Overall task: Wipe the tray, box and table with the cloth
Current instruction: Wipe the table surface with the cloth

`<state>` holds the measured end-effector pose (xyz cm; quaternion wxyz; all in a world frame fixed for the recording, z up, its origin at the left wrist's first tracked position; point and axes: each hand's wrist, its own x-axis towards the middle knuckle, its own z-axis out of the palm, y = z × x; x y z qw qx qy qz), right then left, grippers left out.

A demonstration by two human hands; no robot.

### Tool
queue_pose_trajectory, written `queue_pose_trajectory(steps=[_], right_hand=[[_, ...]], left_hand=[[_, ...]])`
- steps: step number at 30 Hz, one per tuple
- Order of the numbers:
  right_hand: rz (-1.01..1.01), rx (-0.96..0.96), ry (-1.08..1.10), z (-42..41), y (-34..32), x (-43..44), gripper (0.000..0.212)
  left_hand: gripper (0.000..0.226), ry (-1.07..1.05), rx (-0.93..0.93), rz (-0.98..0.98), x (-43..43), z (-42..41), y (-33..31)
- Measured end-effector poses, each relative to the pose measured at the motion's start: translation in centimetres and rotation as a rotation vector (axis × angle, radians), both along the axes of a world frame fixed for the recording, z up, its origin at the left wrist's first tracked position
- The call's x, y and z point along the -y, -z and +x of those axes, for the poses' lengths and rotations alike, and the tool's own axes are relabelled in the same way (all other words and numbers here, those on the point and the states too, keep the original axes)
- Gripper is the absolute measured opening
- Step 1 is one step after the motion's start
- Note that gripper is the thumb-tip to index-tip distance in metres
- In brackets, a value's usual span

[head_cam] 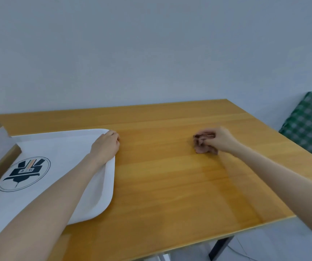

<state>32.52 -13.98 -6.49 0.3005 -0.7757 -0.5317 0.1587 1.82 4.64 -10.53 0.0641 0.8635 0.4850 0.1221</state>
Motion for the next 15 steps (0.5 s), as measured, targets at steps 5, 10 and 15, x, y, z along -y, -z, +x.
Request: queue_pose_trajectory(steps=[5,10,15], right_hand=[[-0.064,0.296,-0.205,-2.2,2.6,1.2,0.031],[-0.023,0.276,-0.444,-2.3,3.1,9.2,0.031],[0.044,0.143,-0.357,-0.3,3.6,17.1,0.037]], left_hand=[[0.037,0.002,-0.04,0.02,-0.1,0.0,0.1],[0.038,0.003,-0.05,0.017,-0.5,-0.2,0.3],[0.039,0.005,-0.074,0.028,-0.8,-0.1,0.3]])
